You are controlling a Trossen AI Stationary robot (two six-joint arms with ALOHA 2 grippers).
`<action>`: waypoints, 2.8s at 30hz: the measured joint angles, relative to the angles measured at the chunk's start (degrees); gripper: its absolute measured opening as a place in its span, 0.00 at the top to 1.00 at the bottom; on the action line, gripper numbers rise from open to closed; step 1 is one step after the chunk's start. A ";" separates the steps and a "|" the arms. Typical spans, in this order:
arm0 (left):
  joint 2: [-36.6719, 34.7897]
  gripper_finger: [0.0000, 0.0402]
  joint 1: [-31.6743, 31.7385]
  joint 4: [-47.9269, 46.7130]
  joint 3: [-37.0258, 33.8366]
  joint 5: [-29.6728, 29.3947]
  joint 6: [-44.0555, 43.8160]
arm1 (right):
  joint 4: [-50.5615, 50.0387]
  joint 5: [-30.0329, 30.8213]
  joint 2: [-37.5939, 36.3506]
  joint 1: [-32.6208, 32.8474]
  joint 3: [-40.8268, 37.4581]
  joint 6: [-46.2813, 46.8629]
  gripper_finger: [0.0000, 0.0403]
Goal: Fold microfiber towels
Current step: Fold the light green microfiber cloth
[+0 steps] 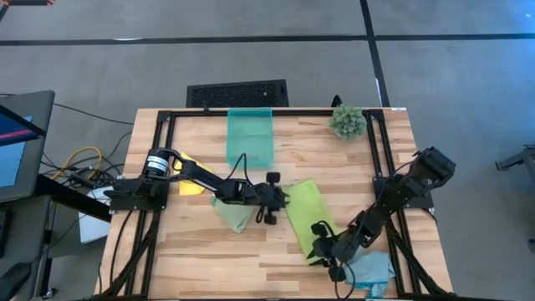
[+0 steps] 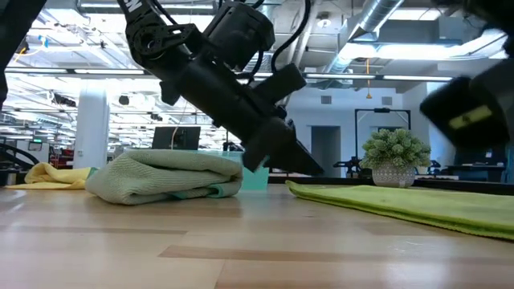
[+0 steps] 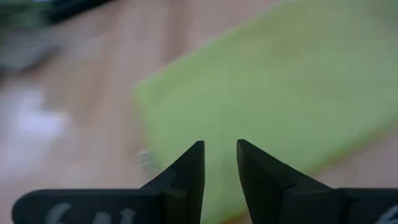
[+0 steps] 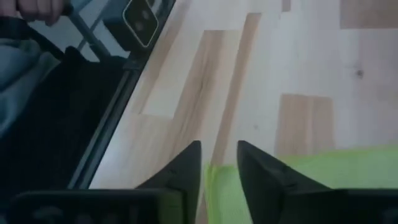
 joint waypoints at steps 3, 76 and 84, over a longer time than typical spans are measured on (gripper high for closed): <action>0.00 0.79 0.03 0.09 0.00 4.23 1.14 | -5.30 3.40 -4.18 0.89 0.00 3.12 0.61; -1.38 0.66 -8.19 -9.54 4.10 -0.29 4.87 | -13.08 12.31 -0.76 -6.22 -1.45 -6.63 0.66; -1.56 0.65 -6.63 -13.58 4.59 3.65 1.71 | -11.70 11.44 3.66 -8.73 1.75 -9.19 0.53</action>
